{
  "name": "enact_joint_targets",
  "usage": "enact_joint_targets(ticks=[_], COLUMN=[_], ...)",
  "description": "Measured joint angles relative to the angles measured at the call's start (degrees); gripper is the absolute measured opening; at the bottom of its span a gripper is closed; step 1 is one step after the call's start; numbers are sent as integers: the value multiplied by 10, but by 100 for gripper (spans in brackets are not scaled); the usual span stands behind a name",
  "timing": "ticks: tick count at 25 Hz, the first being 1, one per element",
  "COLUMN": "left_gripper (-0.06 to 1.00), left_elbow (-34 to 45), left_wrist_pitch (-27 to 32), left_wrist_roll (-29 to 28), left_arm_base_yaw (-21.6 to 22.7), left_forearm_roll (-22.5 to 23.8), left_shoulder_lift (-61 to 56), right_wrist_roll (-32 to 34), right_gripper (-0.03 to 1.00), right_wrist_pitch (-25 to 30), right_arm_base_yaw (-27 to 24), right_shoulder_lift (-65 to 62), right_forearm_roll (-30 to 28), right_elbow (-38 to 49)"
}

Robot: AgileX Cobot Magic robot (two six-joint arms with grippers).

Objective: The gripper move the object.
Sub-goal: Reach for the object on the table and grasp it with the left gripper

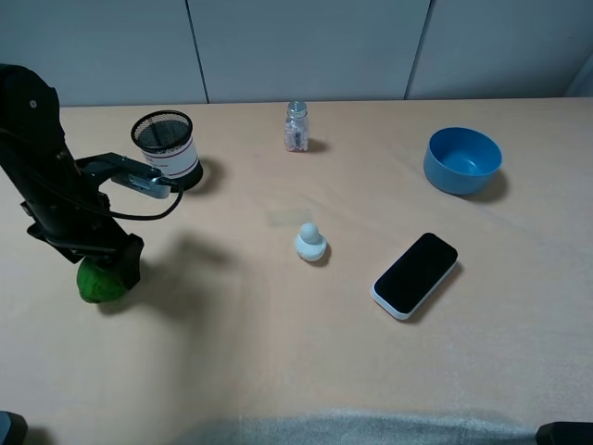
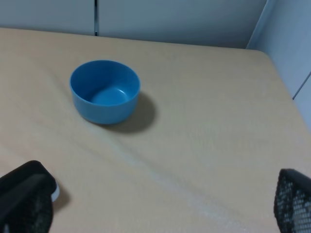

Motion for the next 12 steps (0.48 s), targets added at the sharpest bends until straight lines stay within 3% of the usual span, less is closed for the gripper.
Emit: enact_joint_targets(ticks=[12], left_gripper=[93], left_elbow=[-1], left_wrist_pitch=[-4], left_wrist_roll=[0], left_arm_base_yaw=[-1], left_forearm_roll=[0], left_shoulder_lift=[28], right_wrist_roll=[0], right_gripper=[69], right_wrist_pitch=[0], right_arm_base_yaw=[0], right_shoulder_lift=[0], right_forearm_roll=[0], right_elbow=[0])
